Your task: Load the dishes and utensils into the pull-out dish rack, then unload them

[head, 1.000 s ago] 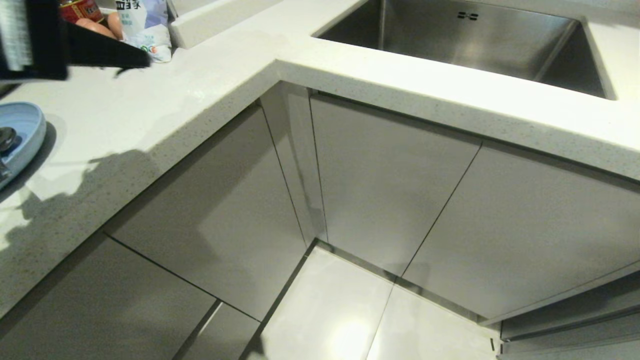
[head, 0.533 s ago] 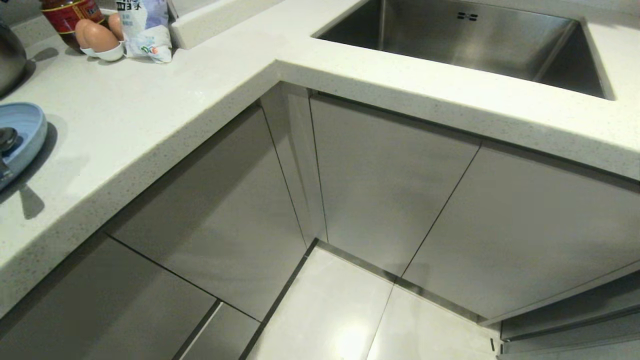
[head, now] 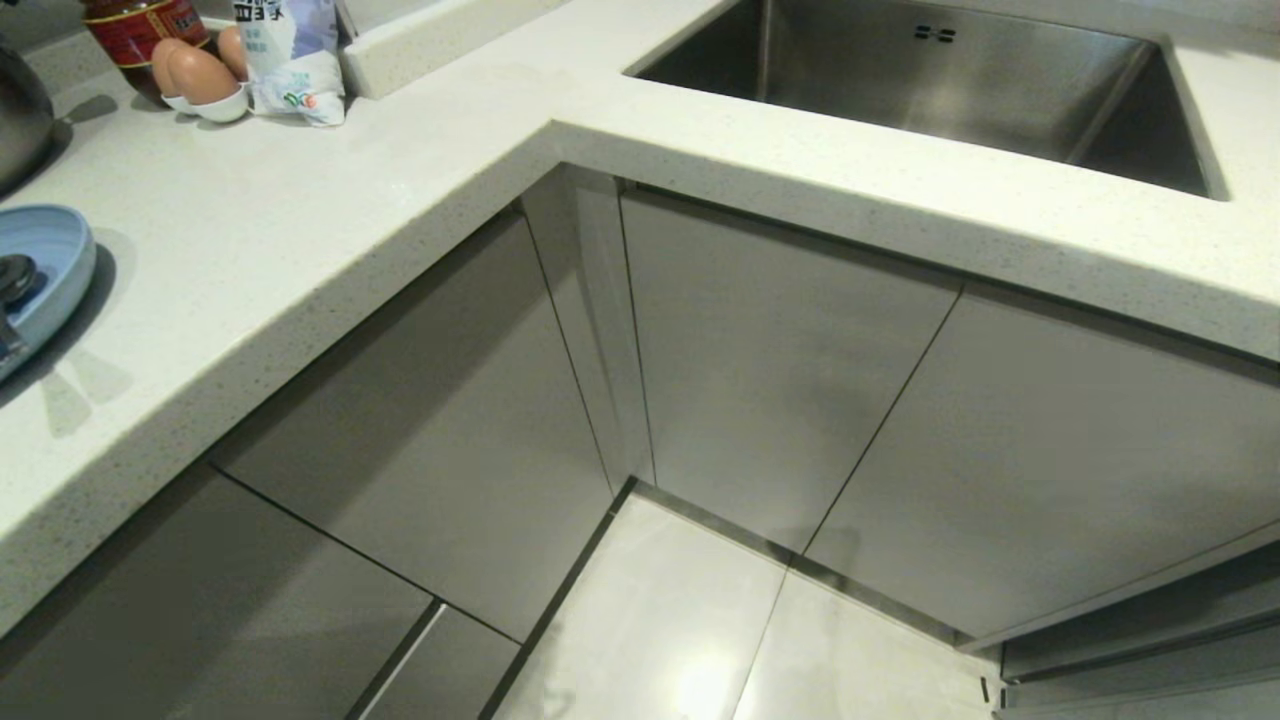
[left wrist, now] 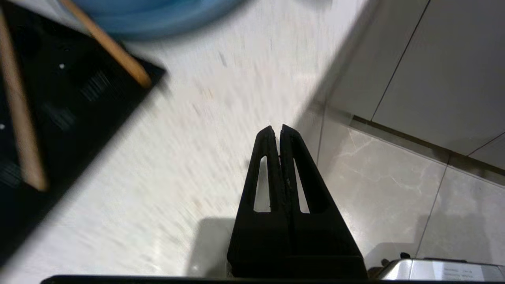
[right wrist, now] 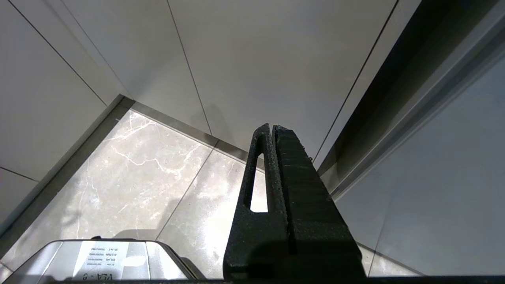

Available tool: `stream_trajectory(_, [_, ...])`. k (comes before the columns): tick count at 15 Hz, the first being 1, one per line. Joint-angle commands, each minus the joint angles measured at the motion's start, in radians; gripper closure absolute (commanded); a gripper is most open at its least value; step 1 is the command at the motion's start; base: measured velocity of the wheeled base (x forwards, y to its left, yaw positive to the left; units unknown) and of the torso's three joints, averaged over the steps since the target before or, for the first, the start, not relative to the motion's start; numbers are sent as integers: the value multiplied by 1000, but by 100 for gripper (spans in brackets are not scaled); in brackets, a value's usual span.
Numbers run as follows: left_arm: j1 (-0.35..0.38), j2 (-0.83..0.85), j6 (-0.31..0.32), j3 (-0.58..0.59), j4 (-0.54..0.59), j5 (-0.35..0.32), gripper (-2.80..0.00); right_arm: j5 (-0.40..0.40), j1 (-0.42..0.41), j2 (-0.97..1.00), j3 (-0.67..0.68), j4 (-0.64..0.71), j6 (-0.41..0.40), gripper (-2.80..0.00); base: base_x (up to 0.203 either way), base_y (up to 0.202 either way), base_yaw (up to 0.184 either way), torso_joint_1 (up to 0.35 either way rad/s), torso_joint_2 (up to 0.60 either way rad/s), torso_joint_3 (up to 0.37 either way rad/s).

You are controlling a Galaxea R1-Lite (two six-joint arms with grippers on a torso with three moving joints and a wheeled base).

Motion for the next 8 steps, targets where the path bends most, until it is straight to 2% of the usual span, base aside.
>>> stream_trajectory(1, [-12,-154,-12,226,-104,5,0,1,0,0,0,0,0,0,0,0,0,0,0,0])
stream_trajectory(4, [-23,-257,-31,457,-267,16,0,1,0,0,0,0,0,0,0,0,0,0,0,0])
stream_trajectory(6, [-25,-264,-24,623,-434,14,0,1,0,0,0,0,0,0,0,0,0,0,0,0])
stream_trajectory(7, [-25,-266,-26,666,-537,-3,0,1,0,0,0,0,0,0,0,0,0,0,0,0])
stream_trajectory(8, [-25,-267,-35,673,-560,-30,0,1,0,0,0,0,0,0,0,0,0,0,0,0])
